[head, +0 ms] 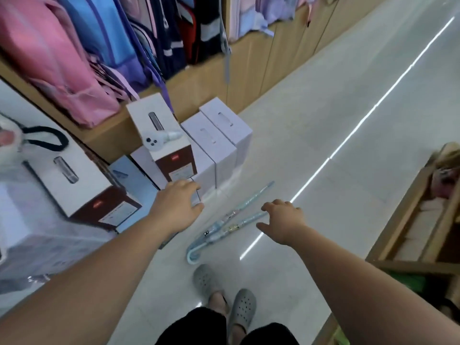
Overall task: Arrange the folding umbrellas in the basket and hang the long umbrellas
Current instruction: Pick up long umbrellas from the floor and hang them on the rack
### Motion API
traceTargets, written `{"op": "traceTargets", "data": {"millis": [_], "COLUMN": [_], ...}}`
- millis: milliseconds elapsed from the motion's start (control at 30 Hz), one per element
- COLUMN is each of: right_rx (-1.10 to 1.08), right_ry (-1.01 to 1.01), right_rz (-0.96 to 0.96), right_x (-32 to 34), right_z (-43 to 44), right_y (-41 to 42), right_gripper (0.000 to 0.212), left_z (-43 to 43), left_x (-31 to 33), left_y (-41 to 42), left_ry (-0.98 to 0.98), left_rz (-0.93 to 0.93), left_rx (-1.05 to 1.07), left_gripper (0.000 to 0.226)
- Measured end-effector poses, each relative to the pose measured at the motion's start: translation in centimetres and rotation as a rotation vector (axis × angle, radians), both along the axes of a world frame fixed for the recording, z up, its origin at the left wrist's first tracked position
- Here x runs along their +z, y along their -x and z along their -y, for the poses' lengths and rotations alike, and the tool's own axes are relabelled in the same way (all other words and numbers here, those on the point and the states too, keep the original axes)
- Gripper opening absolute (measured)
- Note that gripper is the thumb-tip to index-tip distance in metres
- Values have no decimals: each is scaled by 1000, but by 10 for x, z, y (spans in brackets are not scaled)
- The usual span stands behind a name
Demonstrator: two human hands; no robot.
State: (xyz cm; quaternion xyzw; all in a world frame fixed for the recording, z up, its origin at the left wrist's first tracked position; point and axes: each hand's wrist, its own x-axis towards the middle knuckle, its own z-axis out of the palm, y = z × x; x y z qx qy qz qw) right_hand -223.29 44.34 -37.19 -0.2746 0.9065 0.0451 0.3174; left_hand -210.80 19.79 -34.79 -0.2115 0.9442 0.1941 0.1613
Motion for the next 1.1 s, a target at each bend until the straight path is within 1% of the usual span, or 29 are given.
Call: {"op": "traceTargets", "data": {"millis": [200, 333, 500, 600, 700, 800, 900, 1000, 1100], "right_rx": [-6, 19, 64, 160, 289, 316, 356, 390, 424], "right_ry": [-56, -60, -41, -48, -78, -91, -136, -143, -134], "right_rz": [62, 106, 180, 210, 233, 245, 273, 288, 248], "right_x": [-85, -162, -305, -405, -496, -569, -626, -670, -701], "right_z": [8, 15, 27, 37, 44, 42, 34, 26, 24], "right_y": [44, 77, 123, 146, 161, 165, 158, 149, 144], "right_gripper": [58, 58, 55, 55, 56, 58, 61, 63, 59], "left_z": [3, -3, -9, -12, -20, -32, -45, -55, -60], "left_x": [-98, -173, -303, -395, -485, -562, -622, -667, -699], "left_y": [37, 58, 80, 86, 88, 88, 85, 79, 73], "left_ry": [-123, -181, -199, -193, -225, -267, -252, -219, -233], "left_rz": [131, 235, 298, 345, 384, 416, 439, 484, 538], "left_rx": [33, 82, 203, 262, 314, 287, 261, 237, 187], "left_gripper": [52, 51, 52, 53, 47, 49, 51, 52, 60]}}
